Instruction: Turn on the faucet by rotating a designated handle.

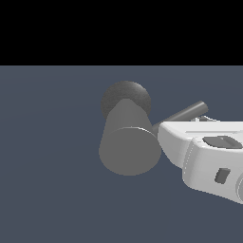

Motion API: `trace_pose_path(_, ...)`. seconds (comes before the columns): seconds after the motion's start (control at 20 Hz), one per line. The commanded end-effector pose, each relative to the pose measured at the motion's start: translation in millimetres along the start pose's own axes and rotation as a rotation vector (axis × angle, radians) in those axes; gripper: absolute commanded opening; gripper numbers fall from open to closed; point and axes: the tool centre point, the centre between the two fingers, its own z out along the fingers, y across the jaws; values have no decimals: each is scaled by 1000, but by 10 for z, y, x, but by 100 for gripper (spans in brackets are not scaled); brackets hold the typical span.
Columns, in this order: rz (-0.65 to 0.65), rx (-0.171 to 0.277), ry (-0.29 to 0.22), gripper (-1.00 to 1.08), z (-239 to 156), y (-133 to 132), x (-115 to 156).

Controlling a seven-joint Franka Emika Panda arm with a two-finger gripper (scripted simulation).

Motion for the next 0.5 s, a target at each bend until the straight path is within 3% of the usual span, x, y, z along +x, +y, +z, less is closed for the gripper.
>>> trace_pose_path(0.0, 0, 0, -2, -100, 1, 35, -47)
trace_pose_path(0.45, -3, -2, -17, -100, 2, 211, -305)
